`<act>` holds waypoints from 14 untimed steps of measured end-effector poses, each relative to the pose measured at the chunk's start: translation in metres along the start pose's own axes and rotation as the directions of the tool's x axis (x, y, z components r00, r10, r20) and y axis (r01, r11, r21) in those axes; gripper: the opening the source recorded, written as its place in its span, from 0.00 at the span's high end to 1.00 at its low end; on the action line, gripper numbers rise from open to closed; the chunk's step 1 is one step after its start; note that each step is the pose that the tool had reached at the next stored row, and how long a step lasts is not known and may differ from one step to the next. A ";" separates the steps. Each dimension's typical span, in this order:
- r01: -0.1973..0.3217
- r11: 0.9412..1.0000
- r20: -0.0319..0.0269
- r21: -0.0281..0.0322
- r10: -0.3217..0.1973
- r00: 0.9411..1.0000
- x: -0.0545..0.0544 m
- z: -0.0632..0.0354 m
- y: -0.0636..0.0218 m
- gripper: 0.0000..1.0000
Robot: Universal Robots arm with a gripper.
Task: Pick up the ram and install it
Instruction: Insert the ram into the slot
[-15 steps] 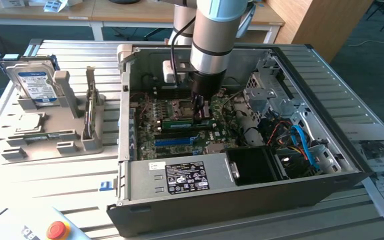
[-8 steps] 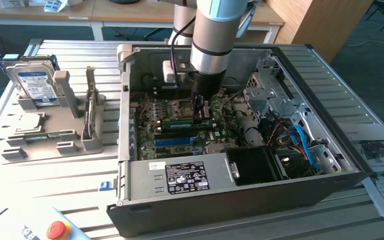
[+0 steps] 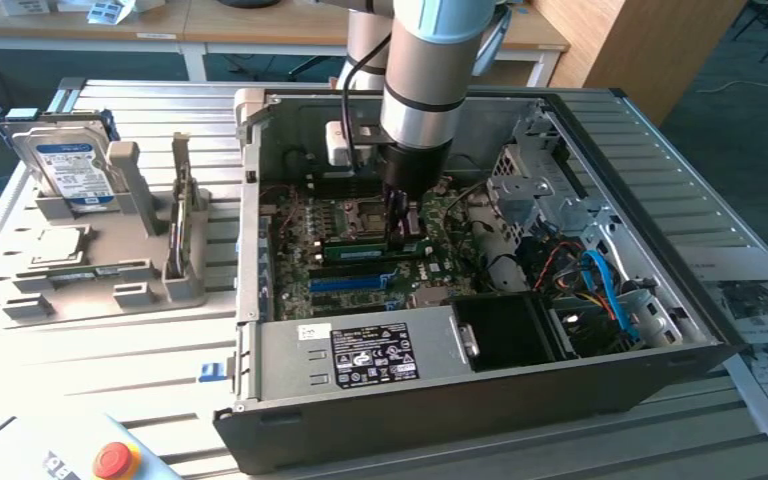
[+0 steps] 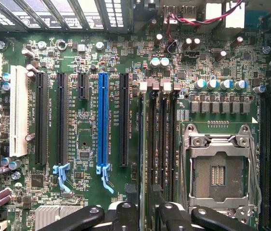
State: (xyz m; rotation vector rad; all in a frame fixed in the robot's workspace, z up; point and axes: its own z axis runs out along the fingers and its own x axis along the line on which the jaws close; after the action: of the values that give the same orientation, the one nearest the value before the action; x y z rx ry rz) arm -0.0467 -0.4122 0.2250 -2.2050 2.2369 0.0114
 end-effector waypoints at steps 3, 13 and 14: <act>0.000 1.000 0.000 0.000 0.000 1.000 0.000 -0.0001 0.0001 0.75; 0.000 1.000 0.000 0.000 0.000 1.000 0.000 -0.0100 0.0001 0.75; 0.000 1.000 0.000 0.000 0.000 1.000 0.000 -0.0122 0.0001 0.75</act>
State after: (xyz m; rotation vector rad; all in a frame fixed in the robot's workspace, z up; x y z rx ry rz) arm -0.0468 -0.4122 0.2372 -2.2050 2.2371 0.0113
